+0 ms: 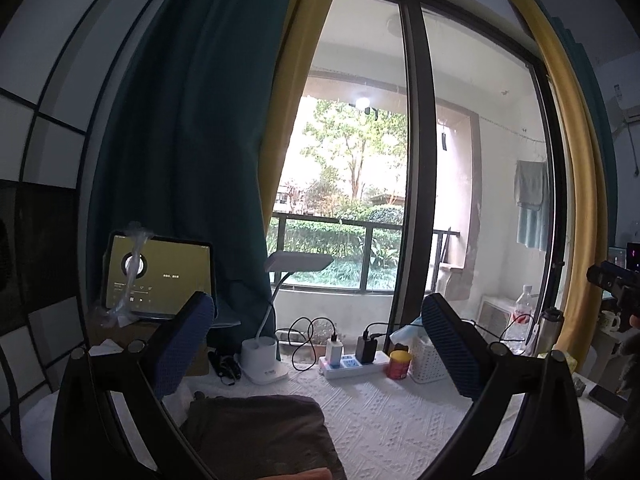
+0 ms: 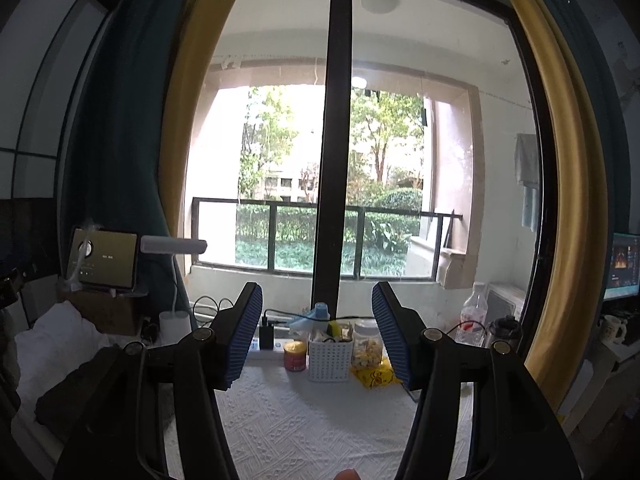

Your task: Fold small clothes

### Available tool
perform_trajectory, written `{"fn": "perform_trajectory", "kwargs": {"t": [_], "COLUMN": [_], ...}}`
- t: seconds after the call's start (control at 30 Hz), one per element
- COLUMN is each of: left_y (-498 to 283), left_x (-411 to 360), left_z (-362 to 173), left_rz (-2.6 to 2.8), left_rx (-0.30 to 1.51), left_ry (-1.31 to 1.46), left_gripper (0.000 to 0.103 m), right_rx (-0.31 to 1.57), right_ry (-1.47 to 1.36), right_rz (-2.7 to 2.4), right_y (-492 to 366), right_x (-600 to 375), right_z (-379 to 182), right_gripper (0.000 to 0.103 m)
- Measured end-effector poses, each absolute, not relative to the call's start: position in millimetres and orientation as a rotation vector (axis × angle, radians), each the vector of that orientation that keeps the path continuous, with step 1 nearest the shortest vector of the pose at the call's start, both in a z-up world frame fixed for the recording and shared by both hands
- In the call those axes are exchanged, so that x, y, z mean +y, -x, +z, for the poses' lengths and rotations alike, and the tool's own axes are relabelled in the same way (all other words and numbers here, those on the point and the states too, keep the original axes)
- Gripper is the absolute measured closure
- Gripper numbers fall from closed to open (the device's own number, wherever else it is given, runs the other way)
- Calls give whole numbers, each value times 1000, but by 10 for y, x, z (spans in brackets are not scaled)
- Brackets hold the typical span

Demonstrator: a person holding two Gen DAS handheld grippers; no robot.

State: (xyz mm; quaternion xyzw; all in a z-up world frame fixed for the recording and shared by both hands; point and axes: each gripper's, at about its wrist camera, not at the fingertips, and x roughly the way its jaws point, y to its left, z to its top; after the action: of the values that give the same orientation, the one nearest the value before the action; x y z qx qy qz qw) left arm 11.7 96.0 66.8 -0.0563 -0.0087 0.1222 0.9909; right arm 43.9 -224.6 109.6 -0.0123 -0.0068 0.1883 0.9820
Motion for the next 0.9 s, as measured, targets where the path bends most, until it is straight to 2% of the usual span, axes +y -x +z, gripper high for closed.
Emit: {"fn": "perform_trajectory", "kwargs": {"t": [0.9], "left_y": [-144], "left_x": [893], "left_z": [663], "left_rz": [247], "left_rx": [-7], "left_ry": [101], "left_gripper": [1], "right_rx": [18], "right_ry": [10], "right_rz": [349], "right_y": [-526], "right_x": [-2388], "right_z": [1019], "right_gripper": [42]}}
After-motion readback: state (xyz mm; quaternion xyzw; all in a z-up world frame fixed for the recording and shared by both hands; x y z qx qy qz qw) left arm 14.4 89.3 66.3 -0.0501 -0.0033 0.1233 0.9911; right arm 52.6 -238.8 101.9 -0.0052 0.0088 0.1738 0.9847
